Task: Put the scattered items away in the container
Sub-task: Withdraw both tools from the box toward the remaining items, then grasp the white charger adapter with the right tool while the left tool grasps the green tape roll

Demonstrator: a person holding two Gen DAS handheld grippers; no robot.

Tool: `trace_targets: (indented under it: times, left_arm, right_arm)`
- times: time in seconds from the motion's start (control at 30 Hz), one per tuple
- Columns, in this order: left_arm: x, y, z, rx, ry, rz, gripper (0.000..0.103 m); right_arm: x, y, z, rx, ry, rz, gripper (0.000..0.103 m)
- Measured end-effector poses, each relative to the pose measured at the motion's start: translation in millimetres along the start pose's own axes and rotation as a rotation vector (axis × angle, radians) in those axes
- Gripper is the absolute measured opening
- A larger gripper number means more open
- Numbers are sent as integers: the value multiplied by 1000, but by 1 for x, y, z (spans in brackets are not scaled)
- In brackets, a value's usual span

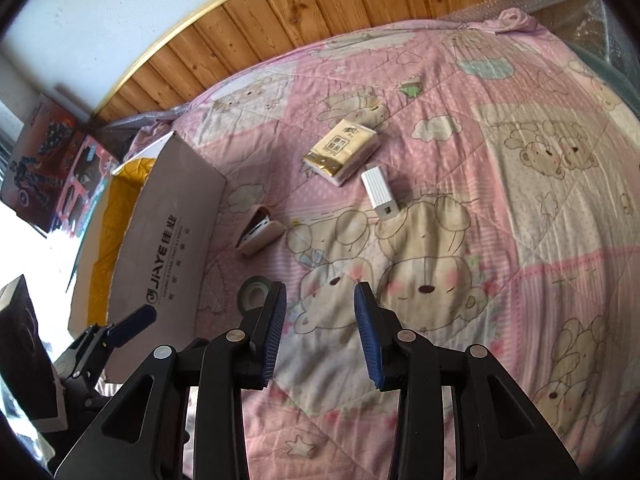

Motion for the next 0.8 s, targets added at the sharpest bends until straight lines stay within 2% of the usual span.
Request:
trace_targets:
  times: [0.13, 0.27, 0.4, 0.43, 0.5, 0.57, 0.67, 0.8]
  left_arm:
    - [-9, 9, -1, 5, 89, -13, 80]
    - [-13, 17, -6, -5, 111, -22, 80]
    - [3, 21, -21, -78, 235, -119, 80]
    - [5, 21, -28, -110, 245, -133, 80]
    - [1, 20, -40, -167, 216, -126, 80]
    - [-13, 20, -42, -175, 180, -85, 80]
    - [-39, 18, -17, -70, 133, -1, 80]
    - [-56, 14, 16, 87, -18, 55, 78]
  right_arm:
    - [-10, 22, -9, 28, -44, 19, 39]
    - [-23, 46, -19, 33, -76, 33, 39]
    - [-34, 60, -26, 13, -79, 54, 39]
    - [-36, 62, -27, 10, -76, 56, 39]
    - [-38, 65, -29, 13, -78, 58, 39]
    - [-41, 67, -31, 16, -84, 65, 39]
    - [-46, 68, -34, 18, -94, 77, 39]
    - [-52, 73, -37, 22, -109, 83, 41]
Point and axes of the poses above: each gripper's, at about its wrist camera, not at the fingertips, and x roughly against the way its jaws point, z to its left, y to its top, the point moved 6 cm from there along -x, roughly the way its jaws point, and after that the axes turned 14 degrees about z, right-handed, at the moved point
